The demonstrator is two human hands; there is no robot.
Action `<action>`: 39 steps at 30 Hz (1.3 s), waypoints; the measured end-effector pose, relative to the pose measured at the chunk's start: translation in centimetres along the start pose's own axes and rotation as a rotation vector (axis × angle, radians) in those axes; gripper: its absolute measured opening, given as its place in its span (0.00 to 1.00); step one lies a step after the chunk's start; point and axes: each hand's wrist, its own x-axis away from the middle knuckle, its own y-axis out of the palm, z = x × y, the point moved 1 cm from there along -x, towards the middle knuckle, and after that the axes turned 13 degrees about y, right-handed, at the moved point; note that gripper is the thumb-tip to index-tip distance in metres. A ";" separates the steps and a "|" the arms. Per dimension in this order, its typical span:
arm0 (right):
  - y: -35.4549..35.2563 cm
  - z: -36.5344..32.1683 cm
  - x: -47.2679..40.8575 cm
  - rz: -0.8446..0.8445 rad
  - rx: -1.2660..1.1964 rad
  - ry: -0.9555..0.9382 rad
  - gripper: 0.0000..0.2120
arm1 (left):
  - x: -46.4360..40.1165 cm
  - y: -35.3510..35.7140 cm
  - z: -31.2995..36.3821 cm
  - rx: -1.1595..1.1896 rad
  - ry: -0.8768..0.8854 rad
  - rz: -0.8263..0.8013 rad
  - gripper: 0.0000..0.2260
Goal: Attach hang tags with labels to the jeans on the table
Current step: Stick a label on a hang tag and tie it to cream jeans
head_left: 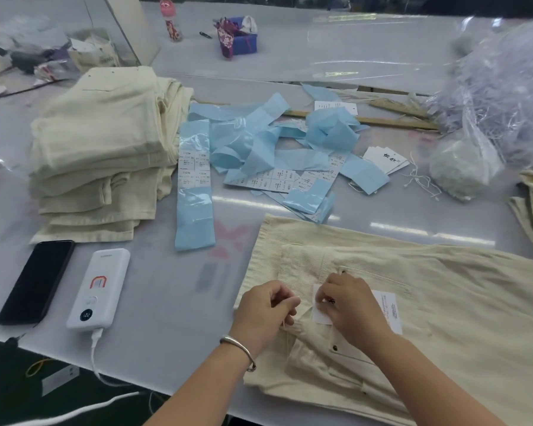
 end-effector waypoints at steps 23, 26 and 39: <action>-1.1 -2.0 1.5 -0.277 -1.202 0.273 0.05 | -0.3 -0.1 2.5 -0.107 0.168 -0.114 0.08; -1.0 -2.2 1.6 -0.268 -1.222 0.268 0.06 | -0.3 -0.2 2.6 -0.097 0.157 -0.125 0.08; -1.7 -2.7 1.7 -0.143 -0.986 0.145 0.11 | -0.7 -0.5 2.0 -0.078 0.088 -0.223 0.06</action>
